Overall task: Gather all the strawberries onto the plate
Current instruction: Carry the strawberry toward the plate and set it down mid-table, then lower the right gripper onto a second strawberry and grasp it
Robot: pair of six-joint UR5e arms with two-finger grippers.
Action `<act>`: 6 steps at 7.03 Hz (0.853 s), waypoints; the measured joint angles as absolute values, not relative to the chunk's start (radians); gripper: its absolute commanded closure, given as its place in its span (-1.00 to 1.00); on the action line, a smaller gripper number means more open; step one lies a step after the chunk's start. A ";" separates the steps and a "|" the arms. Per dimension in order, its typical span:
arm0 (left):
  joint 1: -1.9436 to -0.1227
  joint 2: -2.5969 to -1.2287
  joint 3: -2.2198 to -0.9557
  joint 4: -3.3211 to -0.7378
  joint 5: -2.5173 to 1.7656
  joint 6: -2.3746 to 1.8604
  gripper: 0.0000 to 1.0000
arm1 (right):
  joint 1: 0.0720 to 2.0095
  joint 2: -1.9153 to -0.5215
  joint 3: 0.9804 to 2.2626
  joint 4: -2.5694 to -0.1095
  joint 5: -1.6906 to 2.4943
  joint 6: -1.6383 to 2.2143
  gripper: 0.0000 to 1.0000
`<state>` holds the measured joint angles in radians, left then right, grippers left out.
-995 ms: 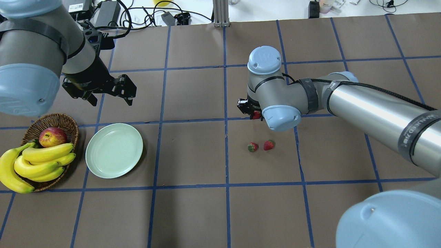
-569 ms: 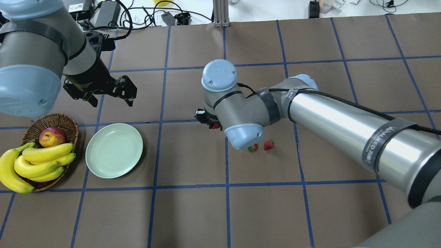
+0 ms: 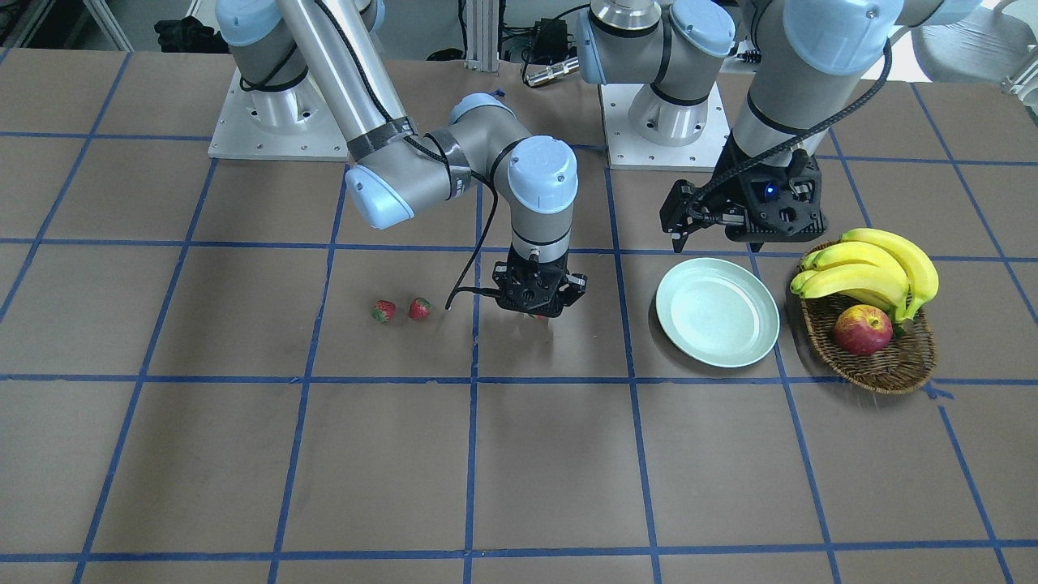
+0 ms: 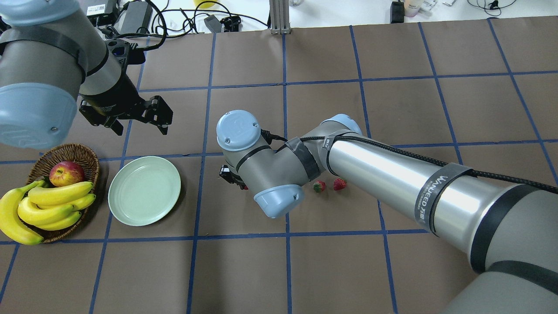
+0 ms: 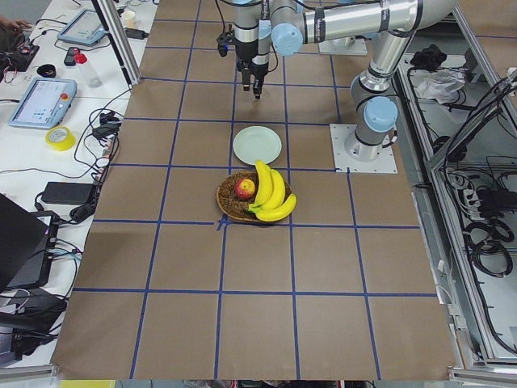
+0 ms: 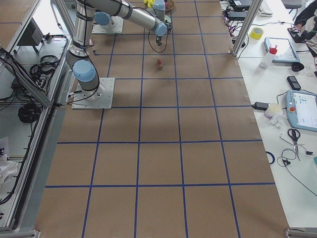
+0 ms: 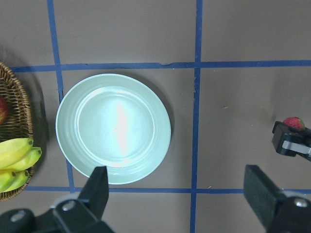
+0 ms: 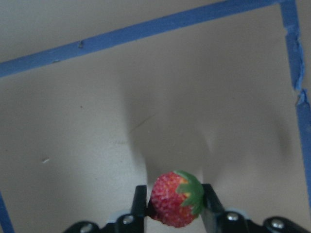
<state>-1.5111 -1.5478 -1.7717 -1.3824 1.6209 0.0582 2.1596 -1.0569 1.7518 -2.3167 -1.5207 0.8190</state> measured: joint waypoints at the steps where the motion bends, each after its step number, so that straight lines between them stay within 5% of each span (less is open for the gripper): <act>1: -1.511 -1.548 -1.772 -1.382 1.621 0.058 -1.00 | 2.160 -1.060 1.753 -2.310 -1.521 0.820 -1.00; 6: -1.511 -1.548 -1.772 -1.382 1.621 0.059 -1.00 | 1.945 -1.227 1.761 -2.104 -1.593 0.567 -1.00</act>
<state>-1.5109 -1.5478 -1.7722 -1.3821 1.6214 0.0589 1.9447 -1.2268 1.7615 -2.1036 -1.5928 0.5671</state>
